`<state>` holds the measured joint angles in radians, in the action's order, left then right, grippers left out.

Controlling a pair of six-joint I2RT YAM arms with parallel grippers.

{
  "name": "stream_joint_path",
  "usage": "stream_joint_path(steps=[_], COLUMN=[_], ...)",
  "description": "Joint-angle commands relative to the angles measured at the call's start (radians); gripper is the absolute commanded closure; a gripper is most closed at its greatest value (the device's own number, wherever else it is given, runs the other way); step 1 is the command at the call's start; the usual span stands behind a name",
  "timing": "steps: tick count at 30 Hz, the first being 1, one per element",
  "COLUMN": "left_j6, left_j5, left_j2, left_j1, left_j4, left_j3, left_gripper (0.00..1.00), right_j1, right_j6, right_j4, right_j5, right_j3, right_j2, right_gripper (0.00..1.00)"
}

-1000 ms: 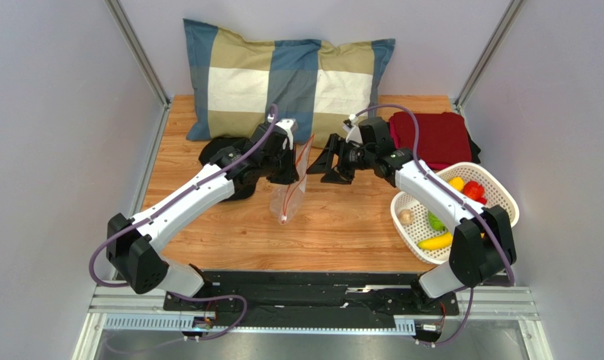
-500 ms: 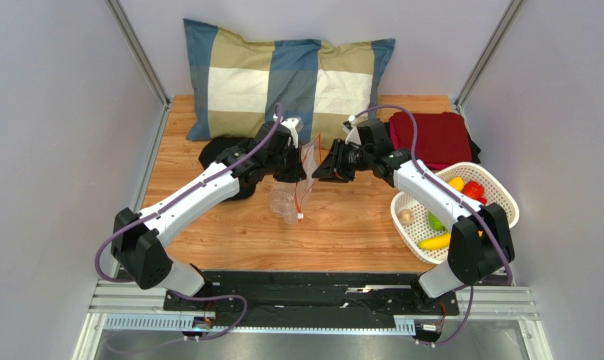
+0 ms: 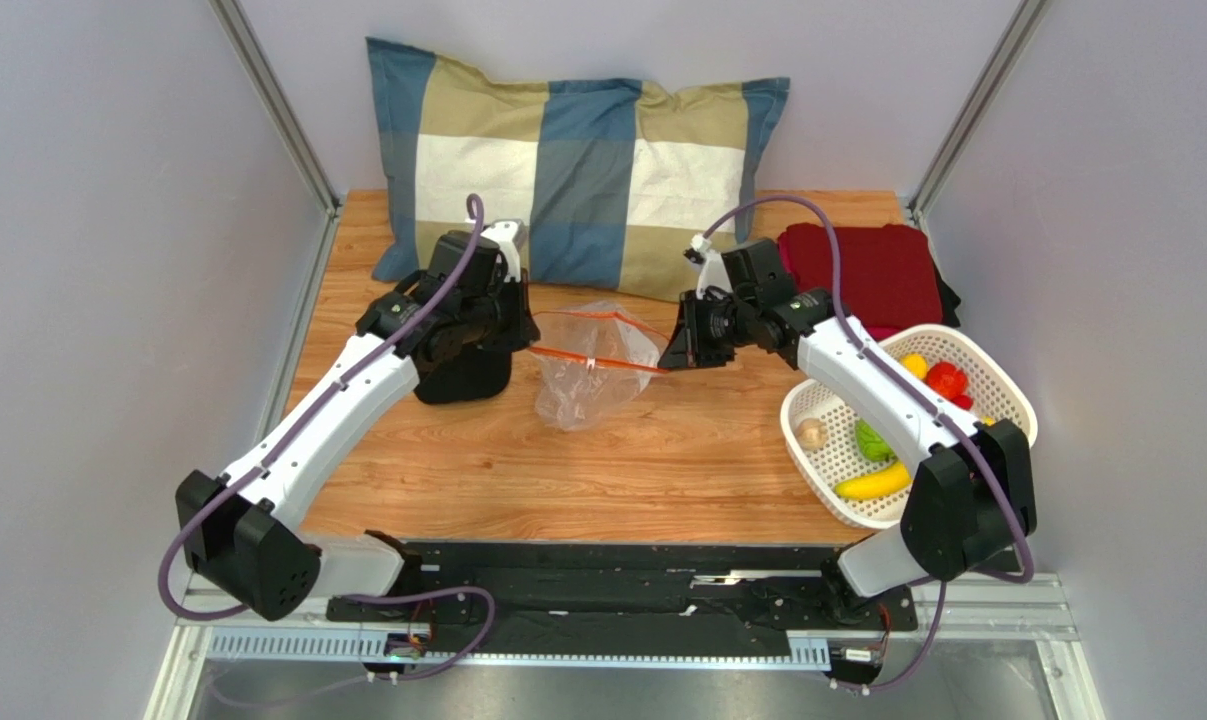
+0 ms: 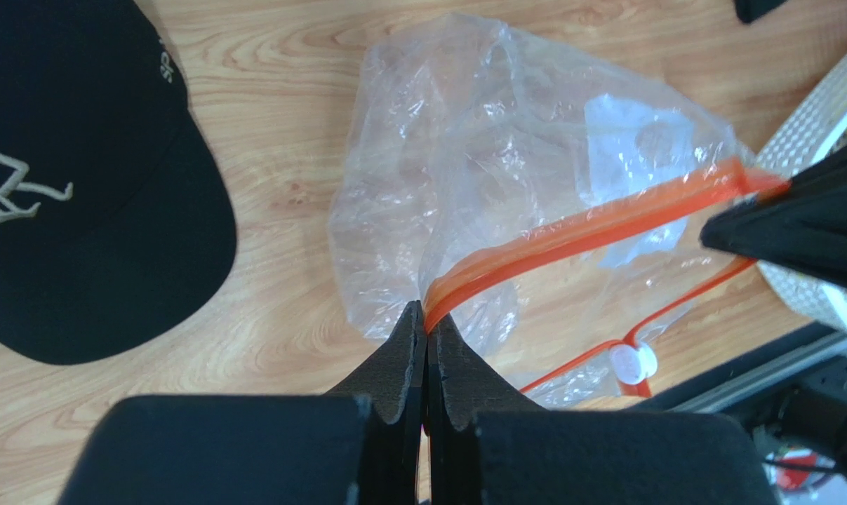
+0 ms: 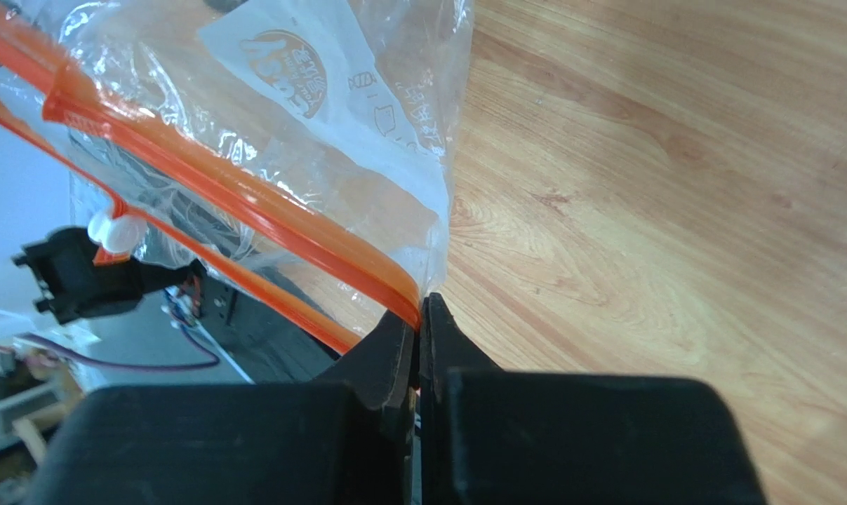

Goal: Place the food in the zip-top bag and seal the zipper
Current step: Open the zipper of the food storage bag at the center of the board, then pick up the fake fruit from the bin.

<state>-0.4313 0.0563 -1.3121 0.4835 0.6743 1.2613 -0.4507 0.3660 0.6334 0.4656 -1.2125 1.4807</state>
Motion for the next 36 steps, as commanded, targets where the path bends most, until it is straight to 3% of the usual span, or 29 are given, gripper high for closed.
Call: stream_joint_path(steps=[1, 6, 9, 13, 16, 18, 19, 20, 21, 24, 29, 34, 36], left_j6=[0.135, 0.164, 0.129, 0.068, 0.029, -0.001, -0.012, -0.035, -0.047, -0.061, -0.073, -0.069, -0.069], left_j5=[-0.021, 0.1, 0.164, 0.232, 0.243, 0.27, 0.281, 0.295, 0.301, 0.313, 0.324, 0.324, 0.327], left_j2=[0.066, 0.105, 0.07, -0.071, -0.175, -0.205, -0.22, -0.228, -0.237, -0.268, -0.271, -0.273, -0.276], left_j1=[-0.026, -0.023, 0.042, 0.112, 0.112, 0.112, 0.112, 0.112, 0.112, 0.112, 0.113, 0.113, 0.115], left_j4=[0.05, 0.059, 0.065, 0.062, 0.076, 0.061, 0.041, 0.031, 0.024, 0.024, 0.008, 0.007, 0.005], left_j3=[-0.02, -0.03, 0.004, 0.053, 0.098, 0.105, 0.108, 0.108, 0.116, 0.135, 0.122, 0.115, 0.116], left_gripper=[1.0, 1.0, 1.0, 1.0, 1.0, 1.0, 1.0, 1.0, 1.0, 1.0, 1.0, 1.0, 1.0], right_j1=[0.023, 0.021, 0.018, 0.018, 0.032, 0.053, 0.064, 0.091, 0.107, 0.182, 0.44, 0.716, 0.757], right_j6=[-0.26, -0.399, -0.435, -0.49, -0.532, -0.565, -0.572, -0.575, -0.585, -0.639, -0.752, -0.973, -1.018], right_j4=[0.141, 0.193, 0.218, 0.25, 0.296, 0.333, 0.345, 0.356, 0.383, 0.493, 0.733, 0.851, 0.851], right_j5=[-0.096, -0.056, 0.031, 0.067, 0.061, 0.067, 0.071, 0.071, 0.065, 0.071, 0.133, 0.052, -0.005], right_j3=[-0.031, -0.097, -0.165, -0.2, -0.205, -0.209, -0.213, -0.22, -0.232, -0.295, -0.337, -0.233, -0.187], right_j2=[-0.008, 0.093, 0.15, 0.158, 0.121, 0.096, 0.069, 0.056, 0.046, 0.03, 0.001, -0.072, -0.092], right_gripper=[1.0, 1.0, 0.99, 0.86, 0.68, 0.49, 0.39, 0.12, 0.05, 0.03, 0.0, 0.0, 0.01])
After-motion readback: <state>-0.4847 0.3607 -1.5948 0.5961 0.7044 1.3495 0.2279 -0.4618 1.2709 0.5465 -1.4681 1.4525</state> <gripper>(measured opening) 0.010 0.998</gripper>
